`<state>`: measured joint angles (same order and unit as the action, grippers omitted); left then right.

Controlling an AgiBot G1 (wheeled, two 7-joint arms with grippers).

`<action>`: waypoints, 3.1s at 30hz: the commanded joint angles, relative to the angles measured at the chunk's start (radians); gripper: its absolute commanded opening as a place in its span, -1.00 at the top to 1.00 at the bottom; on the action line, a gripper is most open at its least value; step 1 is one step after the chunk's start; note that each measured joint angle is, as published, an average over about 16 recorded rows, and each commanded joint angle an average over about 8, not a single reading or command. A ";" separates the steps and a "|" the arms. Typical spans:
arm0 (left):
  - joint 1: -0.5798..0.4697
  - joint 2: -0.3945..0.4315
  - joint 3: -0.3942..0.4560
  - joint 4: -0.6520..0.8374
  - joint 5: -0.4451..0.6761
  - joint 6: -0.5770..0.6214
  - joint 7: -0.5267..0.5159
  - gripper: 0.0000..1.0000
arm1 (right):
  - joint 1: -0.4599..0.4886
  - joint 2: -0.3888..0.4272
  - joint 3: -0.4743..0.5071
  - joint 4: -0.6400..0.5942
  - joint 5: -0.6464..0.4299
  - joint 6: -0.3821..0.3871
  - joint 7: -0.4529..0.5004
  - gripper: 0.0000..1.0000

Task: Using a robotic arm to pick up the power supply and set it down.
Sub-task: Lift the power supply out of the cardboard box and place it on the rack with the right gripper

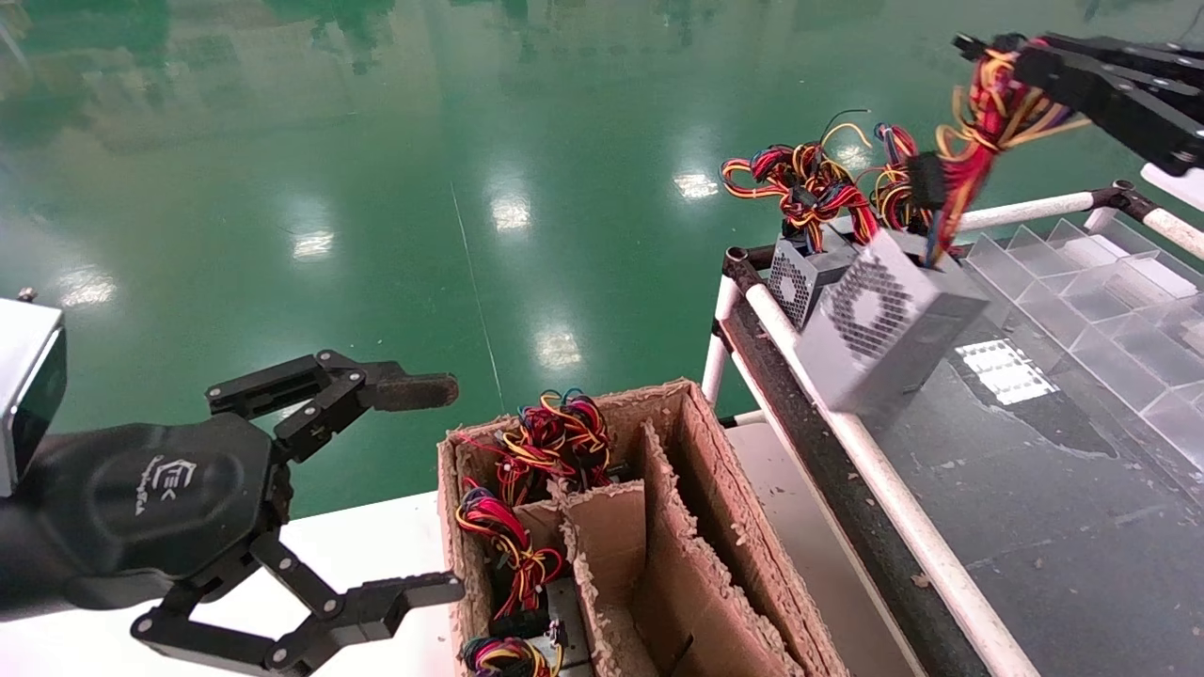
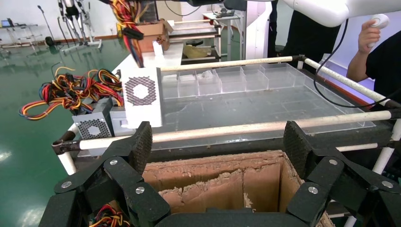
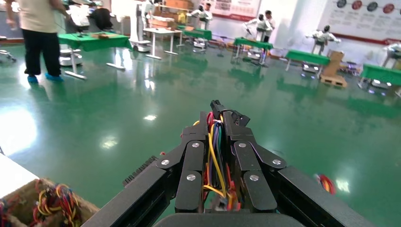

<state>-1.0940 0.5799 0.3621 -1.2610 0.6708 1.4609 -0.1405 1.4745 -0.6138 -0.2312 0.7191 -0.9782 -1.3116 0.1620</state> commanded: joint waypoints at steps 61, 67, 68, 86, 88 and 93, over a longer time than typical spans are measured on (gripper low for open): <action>0.000 0.000 0.001 0.000 0.000 0.000 0.000 -1.00 | 0.338 -0.227 -0.128 -0.665 -0.270 0.281 -0.485 1.00; 0.000 0.000 0.001 0.000 0.000 0.000 0.000 -1.00 | 0.346 -0.250 -0.132 -0.673 -0.274 0.260 -0.494 1.00; 0.000 0.000 0.001 0.000 0.000 0.000 0.000 -1.00 | 0.348 -0.254 -0.133 -0.675 -0.275 0.259 -0.495 1.00; 0.000 0.000 0.001 0.000 0.000 0.000 0.000 -1.00 | 0.359 -0.278 -0.140 -0.711 -0.286 0.291 -0.495 -1.00; 0.000 0.000 0.001 0.000 0.000 0.000 0.000 -1.00 | 0.360 -0.278 -0.141 -0.713 -0.287 0.291 -0.494 -1.00; 0.000 0.000 0.001 0.000 -0.001 0.000 0.000 -1.00 | 0.361 -0.276 -0.142 -0.716 -0.288 0.285 -0.492 -1.00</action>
<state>-1.0942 0.5796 0.3629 -1.2610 0.6703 1.4606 -0.1401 1.8357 -0.8892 -0.3735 0.0043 -1.2666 -1.0284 -0.3302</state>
